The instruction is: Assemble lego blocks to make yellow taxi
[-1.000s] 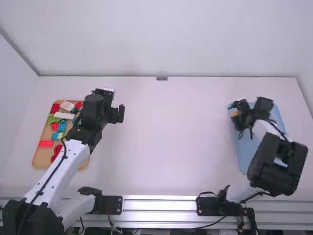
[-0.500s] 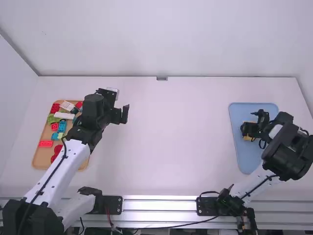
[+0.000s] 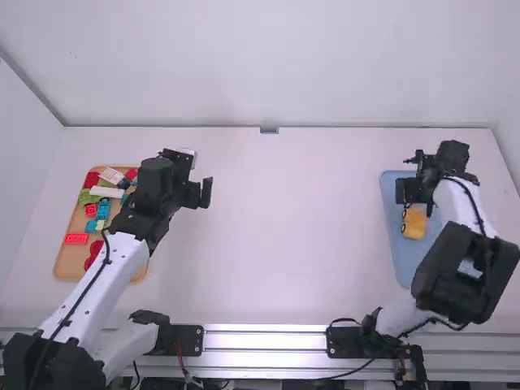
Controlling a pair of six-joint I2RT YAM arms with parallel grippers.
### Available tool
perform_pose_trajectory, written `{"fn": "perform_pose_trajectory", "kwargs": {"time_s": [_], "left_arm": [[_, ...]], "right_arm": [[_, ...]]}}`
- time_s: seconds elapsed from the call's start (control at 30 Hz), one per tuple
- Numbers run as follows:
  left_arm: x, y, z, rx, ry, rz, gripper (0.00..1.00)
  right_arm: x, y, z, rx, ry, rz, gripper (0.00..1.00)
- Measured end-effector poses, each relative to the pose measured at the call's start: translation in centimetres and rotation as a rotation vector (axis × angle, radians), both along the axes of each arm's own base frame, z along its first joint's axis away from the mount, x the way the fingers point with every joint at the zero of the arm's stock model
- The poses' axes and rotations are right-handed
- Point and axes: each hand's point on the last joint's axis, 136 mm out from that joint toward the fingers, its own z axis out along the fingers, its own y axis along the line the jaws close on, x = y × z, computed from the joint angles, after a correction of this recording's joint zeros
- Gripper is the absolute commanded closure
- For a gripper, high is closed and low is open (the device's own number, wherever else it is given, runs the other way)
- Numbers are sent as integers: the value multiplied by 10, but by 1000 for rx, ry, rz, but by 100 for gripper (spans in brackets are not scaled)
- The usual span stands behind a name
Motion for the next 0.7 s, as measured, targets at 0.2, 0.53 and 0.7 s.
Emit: {"fn": "perform_pose_trajectory", "kwargs": {"time_s": [0.2,0.53,0.7], "left_arm": [[-17,-22,17,47,-88,-82,1],[-49,-28,33,40,-227,-125,4],[-50,-13,41,-7,-290,-75,11]], "right_arm": [[30,94,85,-87,-327,212,1],[-11,231,70,-100,-468,642,5],[-13,211,74,-102,-510,595,11]]}}
